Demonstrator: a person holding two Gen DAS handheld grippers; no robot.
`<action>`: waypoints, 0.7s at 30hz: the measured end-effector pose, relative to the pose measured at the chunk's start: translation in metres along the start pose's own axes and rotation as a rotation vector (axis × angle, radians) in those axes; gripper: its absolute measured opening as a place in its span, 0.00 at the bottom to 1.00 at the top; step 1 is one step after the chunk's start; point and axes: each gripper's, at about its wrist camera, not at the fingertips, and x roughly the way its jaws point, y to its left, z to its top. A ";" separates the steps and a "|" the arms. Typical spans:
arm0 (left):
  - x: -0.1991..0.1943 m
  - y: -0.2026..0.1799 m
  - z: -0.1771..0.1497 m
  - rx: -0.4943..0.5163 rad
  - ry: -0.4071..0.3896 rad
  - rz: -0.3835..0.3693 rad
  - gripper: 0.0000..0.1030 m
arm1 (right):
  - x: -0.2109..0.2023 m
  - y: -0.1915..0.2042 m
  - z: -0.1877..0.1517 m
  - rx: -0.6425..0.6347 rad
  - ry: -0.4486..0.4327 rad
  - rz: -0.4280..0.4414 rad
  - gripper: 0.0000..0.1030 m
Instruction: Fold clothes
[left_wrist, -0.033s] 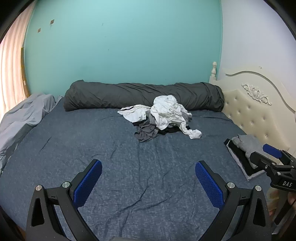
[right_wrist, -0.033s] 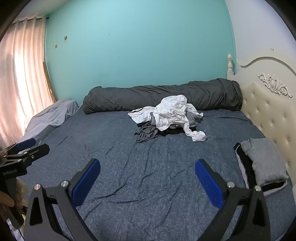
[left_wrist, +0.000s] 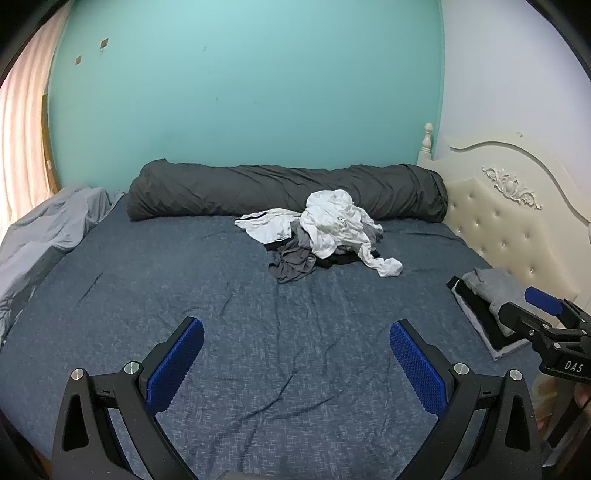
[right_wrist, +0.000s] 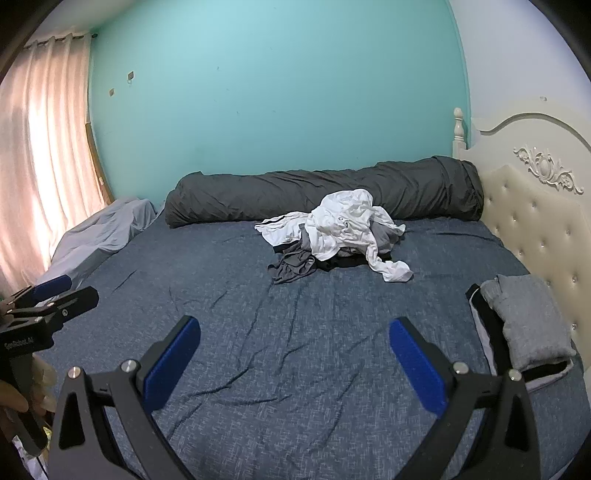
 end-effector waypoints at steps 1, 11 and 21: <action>0.000 -0.001 0.000 0.002 0.001 0.001 1.00 | 0.000 -0.001 0.000 0.001 0.000 0.001 1.00; 0.001 -0.003 0.000 0.016 0.008 0.006 1.00 | -0.004 -0.006 0.003 0.006 -0.003 0.010 1.00; 0.005 0.000 -0.002 -0.003 0.017 -0.013 1.00 | -0.003 0.000 0.005 0.002 0.002 0.001 1.00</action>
